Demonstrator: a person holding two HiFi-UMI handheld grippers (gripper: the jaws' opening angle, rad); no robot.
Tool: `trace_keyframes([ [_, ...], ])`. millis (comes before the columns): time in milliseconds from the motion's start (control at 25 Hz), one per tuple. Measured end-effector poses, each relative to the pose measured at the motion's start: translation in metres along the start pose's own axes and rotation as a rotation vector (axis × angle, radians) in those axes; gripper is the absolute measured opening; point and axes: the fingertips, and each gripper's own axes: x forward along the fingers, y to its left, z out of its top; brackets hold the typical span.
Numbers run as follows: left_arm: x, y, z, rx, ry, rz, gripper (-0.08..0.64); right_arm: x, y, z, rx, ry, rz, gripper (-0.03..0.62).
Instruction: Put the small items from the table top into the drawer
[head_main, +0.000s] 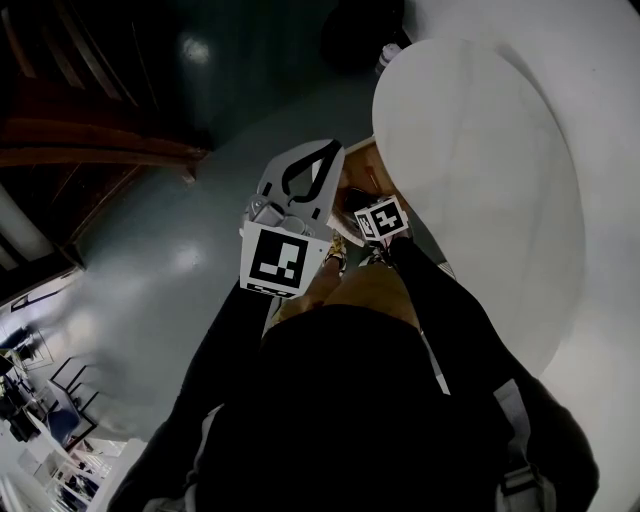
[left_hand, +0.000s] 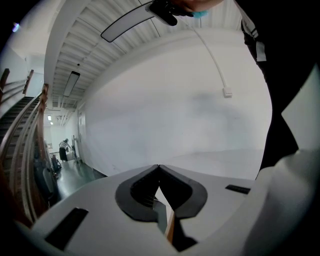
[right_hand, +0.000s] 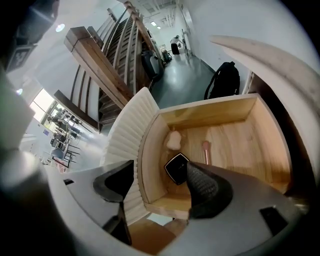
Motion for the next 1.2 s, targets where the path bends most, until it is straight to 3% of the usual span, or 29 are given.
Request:
trace_keyframes([
  [160,0.003,0.000,-0.001,0.003,-0.003,-0.006,0.015,0.000,-0.002,0.002,0.004,-0.015,-0.002,0.339],
  [320,0.006,0.000,0.003,0.008,-0.013,-0.017,0.015,-0.012,0.007,0.019,-0.063,-0.092,0.014,0.339],
  [520,0.007,0.004,0.012,0.021,-0.041,-0.030,0.015,-0.072,0.033,0.074,-0.177,-0.345,0.000,0.339],
  [840,0.018,0.009,0.042,0.052,-0.106,-0.034,0.015,-0.201,0.048,0.152,-0.247,-0.713,-0.079,0.337],
  [1200,0.020,0.005,0.070,0.060,-0.159,-0.044,0.015,-0.329,0.064,0.189,-0.348,-1.035,-0.228,0.337],
])
